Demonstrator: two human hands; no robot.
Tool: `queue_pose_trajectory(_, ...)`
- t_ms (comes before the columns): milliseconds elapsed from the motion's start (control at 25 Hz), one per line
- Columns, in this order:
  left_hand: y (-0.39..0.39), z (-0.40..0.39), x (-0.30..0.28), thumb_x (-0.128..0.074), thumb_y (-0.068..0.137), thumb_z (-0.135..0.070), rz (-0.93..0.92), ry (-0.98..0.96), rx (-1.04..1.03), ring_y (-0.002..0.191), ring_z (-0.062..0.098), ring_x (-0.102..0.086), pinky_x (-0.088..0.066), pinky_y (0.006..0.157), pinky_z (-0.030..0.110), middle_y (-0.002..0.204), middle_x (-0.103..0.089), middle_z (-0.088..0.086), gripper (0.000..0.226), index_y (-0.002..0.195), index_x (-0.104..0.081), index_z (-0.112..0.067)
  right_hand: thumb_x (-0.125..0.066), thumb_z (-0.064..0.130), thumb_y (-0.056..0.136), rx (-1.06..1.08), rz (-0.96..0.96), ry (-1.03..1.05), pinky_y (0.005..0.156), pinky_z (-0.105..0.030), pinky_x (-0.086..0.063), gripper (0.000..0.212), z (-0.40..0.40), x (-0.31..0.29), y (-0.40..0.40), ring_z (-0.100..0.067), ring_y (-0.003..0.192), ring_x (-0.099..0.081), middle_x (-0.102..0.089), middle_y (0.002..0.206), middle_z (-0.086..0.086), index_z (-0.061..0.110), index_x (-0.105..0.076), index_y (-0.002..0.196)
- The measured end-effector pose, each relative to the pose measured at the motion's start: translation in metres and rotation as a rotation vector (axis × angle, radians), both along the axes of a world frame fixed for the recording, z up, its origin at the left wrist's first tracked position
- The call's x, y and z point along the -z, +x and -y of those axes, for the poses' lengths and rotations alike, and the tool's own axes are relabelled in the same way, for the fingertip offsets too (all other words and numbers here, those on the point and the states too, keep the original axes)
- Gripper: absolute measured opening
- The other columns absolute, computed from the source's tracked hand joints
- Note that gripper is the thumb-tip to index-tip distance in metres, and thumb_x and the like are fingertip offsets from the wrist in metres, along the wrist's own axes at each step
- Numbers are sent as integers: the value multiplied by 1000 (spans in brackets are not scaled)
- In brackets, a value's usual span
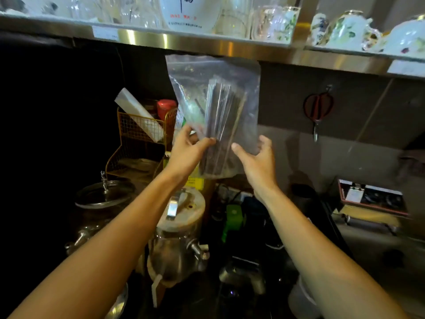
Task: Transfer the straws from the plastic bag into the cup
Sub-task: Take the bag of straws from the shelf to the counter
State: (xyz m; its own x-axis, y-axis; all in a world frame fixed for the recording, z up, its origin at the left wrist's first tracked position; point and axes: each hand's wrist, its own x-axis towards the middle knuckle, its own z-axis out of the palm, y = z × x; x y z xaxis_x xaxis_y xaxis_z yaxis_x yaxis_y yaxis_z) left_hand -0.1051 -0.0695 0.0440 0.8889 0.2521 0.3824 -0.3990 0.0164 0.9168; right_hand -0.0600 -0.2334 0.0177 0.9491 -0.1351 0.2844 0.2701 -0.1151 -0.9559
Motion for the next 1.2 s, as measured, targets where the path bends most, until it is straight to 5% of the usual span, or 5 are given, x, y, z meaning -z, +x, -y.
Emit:
queue_pose_trajectory(240, -39, 64, 38, -77, 83, 3, -23, 65, 138, 97, 10, -75, -59, 87, 28, 110, -76, 7, 43, 124, -63, 0, -78, 22, 91, -75, -54, 106, 91, -39, -60, 47, 88, 23, -67, -17, 100, -77, -80, 101, -1, 9, -59, 132)
queue_pose_trajectory(440, -71, 114, 85, -80, 81, 4, -85, 151, 253, 93, 3, -74, -57, 82, 20, 86, -77, -17, 35, 73, -67, -27, -72, 11, 95, -44, -76, 124, 99, -49, -58, 18, 144, 65, -113, -32, 109, -74, -79, 111, -13, 12, -73, 113)
queue_pose_trajectory(600, -94, 146, 126, -82, 80, 2, -175, 147, 306, 95, 2, -74, -60, 86, 25, 89, -78, -18, 39, 63, -68, -30, -72, 13, 94, 41, -135, 43, 89, -47, -57, 6, 188, 103, -145, -27, 89, -72, -74, 91, -12, 16, -72, 89)
queue_pose_trajectory(760, -115, 177, 178, -82, 79, 4, -287, 133, 365, 93, 3, -75, -61, 86, 26, 85, -78, -17, 39, 62, -67, -28, -69, 7, 96, 79, -228, 71, 91, -43, -60, 19, 226, 150, -180, -27, 89, -74, -77, 99, -18, 0, -68, 113)
queue_pose_trajectory(1200, -175, 208, 303, -90, 72, -3, -636, 104, 425, 99, 25, -76, -63, 82, 31, 108, -77, 16, 41, 107, -72, -15, -71, 8, 94, 53, -482, -40, 98, -43, -58, 11, 286, 272, -261, -22, 100, -75, -80, 100, -8, 6, -78, 102)
